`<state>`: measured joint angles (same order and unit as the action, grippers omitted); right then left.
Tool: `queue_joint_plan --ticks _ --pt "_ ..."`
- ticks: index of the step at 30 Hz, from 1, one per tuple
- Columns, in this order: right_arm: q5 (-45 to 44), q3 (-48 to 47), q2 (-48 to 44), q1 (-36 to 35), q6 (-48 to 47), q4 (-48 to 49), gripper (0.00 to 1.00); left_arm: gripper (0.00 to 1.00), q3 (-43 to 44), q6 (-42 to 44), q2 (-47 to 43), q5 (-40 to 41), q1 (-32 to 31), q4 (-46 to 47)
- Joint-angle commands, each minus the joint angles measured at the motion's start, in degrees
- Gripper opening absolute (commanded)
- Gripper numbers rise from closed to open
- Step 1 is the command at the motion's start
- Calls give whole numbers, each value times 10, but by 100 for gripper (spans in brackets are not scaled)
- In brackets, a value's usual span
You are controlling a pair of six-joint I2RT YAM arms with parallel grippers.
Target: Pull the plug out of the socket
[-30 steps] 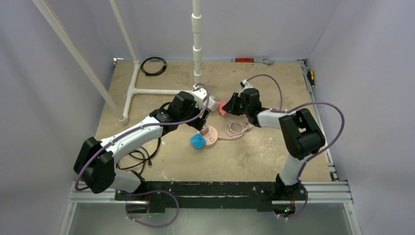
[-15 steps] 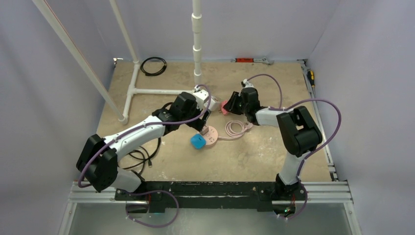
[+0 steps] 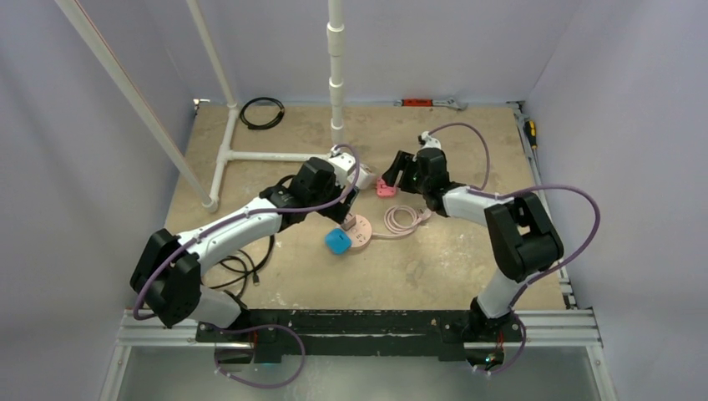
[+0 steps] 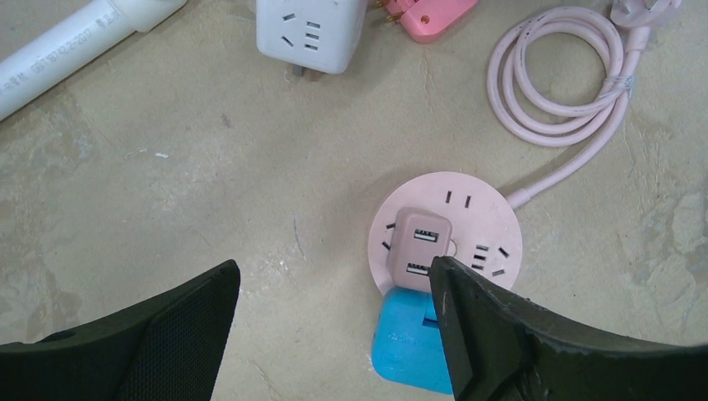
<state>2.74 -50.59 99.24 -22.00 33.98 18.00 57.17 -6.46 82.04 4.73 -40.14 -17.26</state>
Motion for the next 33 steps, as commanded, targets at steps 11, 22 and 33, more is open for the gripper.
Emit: queue_joint_plan --ticks 11,22,33 --pt "42 96 -256 -8 -112 11 79 84 -22 -49 -73 -28 64 45" --pt "-14 106 -336 -216 -155 -118 79 84 -28 -56 -74 -22 72 43" --pt "-168 46 -209 -335 -177 -105 70 83 -25 -41 -47 -3 74 45"
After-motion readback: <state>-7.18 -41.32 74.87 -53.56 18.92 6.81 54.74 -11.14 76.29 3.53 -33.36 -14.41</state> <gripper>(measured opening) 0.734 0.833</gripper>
